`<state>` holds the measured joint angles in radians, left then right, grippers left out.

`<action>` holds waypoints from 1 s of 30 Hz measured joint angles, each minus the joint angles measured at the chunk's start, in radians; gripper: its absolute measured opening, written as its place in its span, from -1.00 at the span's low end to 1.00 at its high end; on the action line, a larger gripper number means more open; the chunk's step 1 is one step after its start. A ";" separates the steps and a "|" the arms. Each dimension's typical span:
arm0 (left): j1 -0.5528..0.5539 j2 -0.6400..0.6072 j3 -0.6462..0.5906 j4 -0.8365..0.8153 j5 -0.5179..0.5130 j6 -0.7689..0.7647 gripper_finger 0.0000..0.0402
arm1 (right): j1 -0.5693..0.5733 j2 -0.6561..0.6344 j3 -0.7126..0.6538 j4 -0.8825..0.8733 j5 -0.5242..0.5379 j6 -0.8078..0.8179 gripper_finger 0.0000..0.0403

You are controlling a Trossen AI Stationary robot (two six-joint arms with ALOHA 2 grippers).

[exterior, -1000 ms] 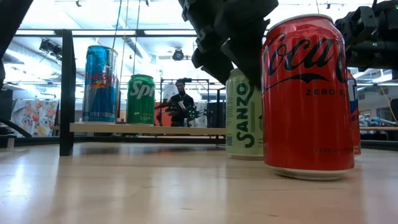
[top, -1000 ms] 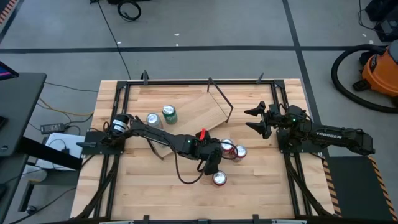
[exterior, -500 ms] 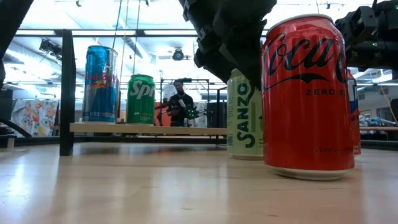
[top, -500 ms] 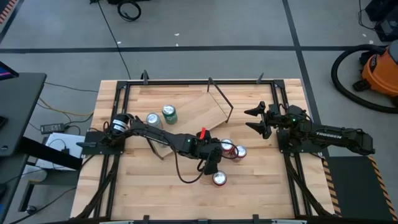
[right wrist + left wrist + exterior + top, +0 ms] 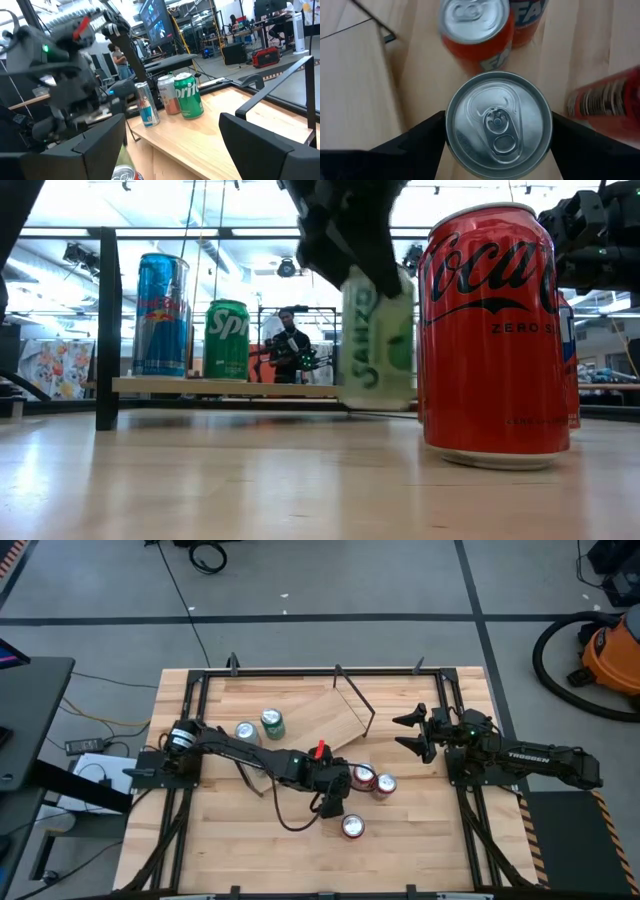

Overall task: Place canned beverage on shelf
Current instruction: Put the light green soda can on the shelf

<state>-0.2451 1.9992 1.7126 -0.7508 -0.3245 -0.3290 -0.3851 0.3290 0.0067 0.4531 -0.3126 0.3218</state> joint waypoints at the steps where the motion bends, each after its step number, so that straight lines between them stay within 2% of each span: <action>1: 0.000 -0.008 0.000 -0.010 -0.003 -0.005 0.53 | 0.000 0.000 0.000 0.001 0.000 0.000 0.66; 6: 0.008 -0.056 0.000 -0.075 -0.013 -0.025 0.53 | 0.000 -0.001 0.000 0.002 -0.004 0.000 0.66; 25: 0.012 -0.172 0.000 -0.332 -0.186 -0.073 0.53 | 0.000 -0.001 0.000 0.002 -0.012 0.000 0.66; 30: 0.013 -0.195 -0.003 -0.380 -0.186 -0.081 0.53 | 0.000 -0.002 0.000 0.001 -0.015 0.000 0.66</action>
<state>-0.2325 1.8037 1.7100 -1.1311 -0.5108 -0.4102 -0.3852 0.3274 0.0067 0.4545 -0.3276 0.3222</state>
